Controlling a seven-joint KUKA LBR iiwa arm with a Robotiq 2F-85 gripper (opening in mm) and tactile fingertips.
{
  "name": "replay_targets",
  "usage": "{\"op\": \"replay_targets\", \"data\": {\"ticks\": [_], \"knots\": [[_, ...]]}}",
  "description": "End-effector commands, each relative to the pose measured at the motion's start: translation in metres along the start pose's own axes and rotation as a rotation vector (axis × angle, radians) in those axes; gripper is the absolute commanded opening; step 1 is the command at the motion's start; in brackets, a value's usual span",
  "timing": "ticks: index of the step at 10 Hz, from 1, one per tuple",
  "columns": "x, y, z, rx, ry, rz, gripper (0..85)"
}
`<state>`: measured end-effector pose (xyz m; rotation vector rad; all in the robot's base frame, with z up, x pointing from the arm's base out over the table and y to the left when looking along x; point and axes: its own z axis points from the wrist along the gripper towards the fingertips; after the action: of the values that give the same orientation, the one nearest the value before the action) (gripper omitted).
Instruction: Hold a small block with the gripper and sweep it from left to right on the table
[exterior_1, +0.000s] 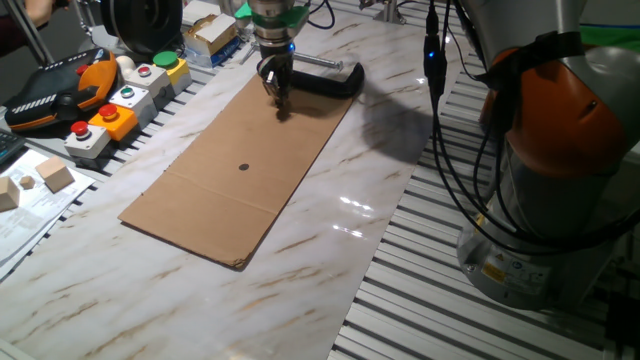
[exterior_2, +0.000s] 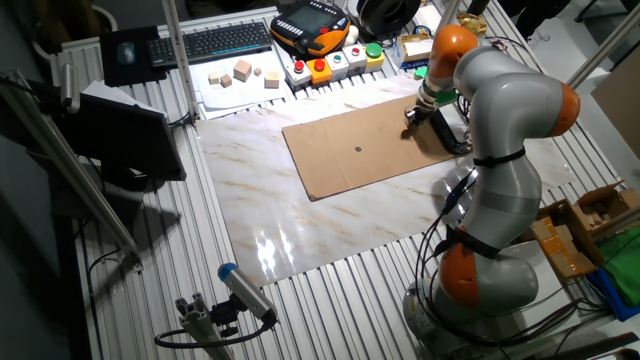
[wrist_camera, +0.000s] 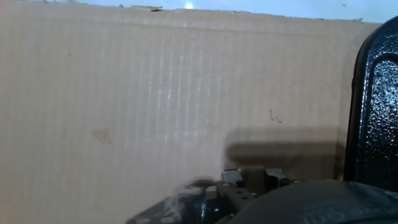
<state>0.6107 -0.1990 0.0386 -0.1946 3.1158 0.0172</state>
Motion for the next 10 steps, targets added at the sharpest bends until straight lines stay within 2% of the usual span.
{"op": "replay_targets", "data": {"ticks": [1, 10], "knots": [[0.0, 0.001, 0.0, 0.0, 0.0, 0.0, 0.7], [-0.004, 0.014, -0.003, 0.009, 0.004, 0.009, 0.7]]}}
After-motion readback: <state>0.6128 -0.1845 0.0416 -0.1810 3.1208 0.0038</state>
